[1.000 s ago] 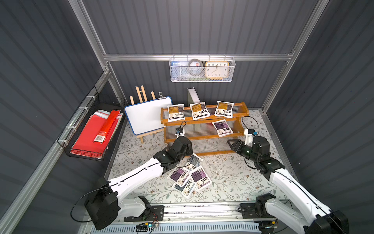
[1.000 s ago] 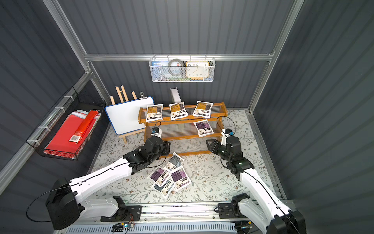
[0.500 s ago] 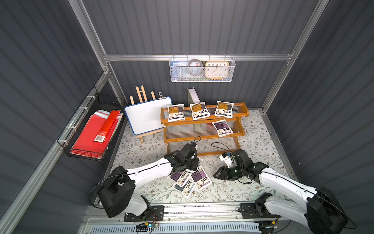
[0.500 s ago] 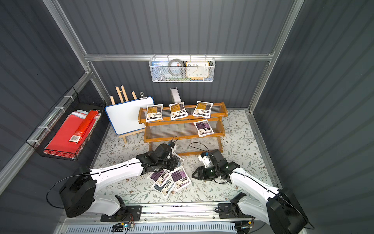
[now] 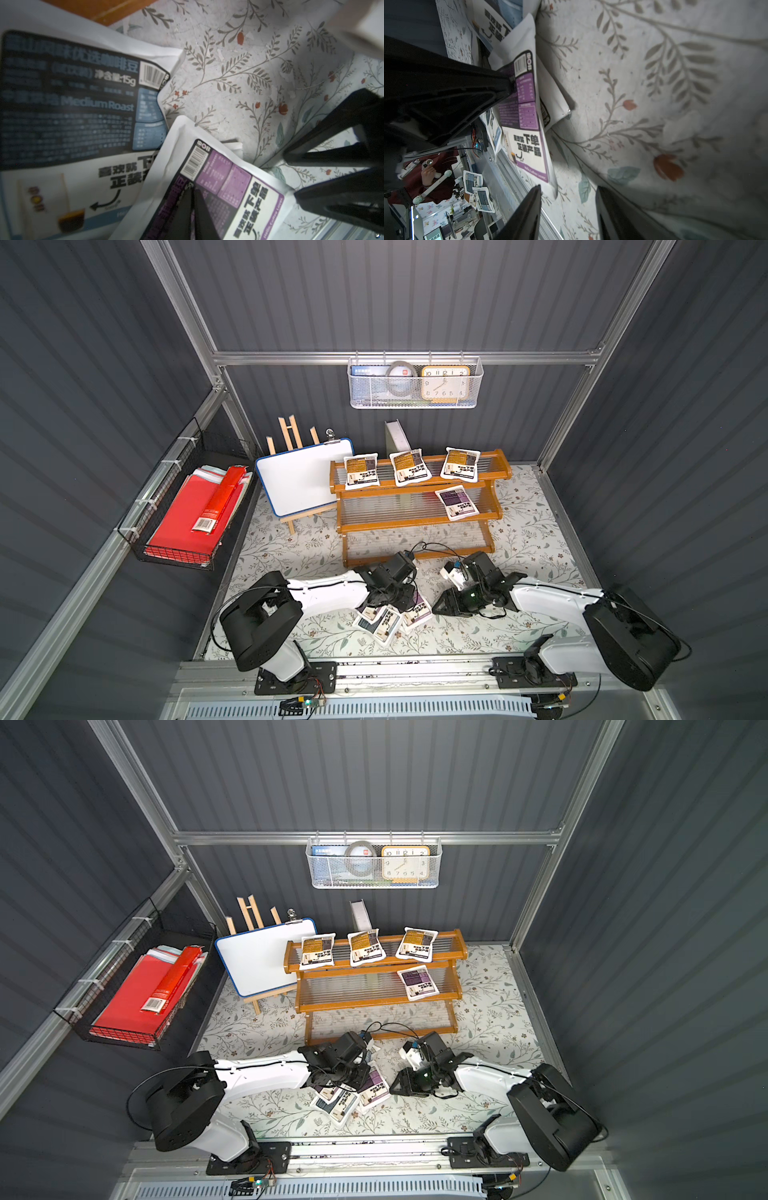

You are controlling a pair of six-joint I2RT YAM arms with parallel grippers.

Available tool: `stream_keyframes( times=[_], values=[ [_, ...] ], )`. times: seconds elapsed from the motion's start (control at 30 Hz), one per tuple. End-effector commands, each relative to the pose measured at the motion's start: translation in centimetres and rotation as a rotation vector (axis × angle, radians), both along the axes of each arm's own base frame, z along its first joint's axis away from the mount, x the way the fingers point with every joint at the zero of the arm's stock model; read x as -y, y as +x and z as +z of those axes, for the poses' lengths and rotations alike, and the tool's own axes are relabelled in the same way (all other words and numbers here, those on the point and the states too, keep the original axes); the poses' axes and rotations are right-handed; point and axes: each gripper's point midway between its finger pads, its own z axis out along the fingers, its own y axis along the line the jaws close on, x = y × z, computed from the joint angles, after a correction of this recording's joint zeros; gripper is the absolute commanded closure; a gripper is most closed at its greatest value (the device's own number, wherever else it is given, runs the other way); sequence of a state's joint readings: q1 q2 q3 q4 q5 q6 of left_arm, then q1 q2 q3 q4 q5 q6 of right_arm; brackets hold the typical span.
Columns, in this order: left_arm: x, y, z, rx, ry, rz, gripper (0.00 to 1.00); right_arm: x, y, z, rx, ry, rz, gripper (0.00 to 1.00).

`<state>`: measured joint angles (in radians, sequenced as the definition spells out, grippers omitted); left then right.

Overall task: Place the bagged coffee beans on the shelf by color
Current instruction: Pick up the bagged coffee beans at the center of the board.

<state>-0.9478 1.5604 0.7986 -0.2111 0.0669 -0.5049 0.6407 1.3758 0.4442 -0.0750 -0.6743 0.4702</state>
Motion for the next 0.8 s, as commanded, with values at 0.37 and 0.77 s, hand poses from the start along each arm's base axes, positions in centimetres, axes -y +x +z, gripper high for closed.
stream_keyframes(
  times=[0.37,0.77],
  values=[
    [-1.4,0.2,-0.9,0.029,0.03,0.035,0.89,-3.9,0.7,2.4,0.032,0.194,0.058,1.0],
    [-5.5,6.2,8.3,0.303,-0.076,0.384,0.63,-2.3,-0.1,5.9,0.105,0.157,0.069,1.0]
  ],
)
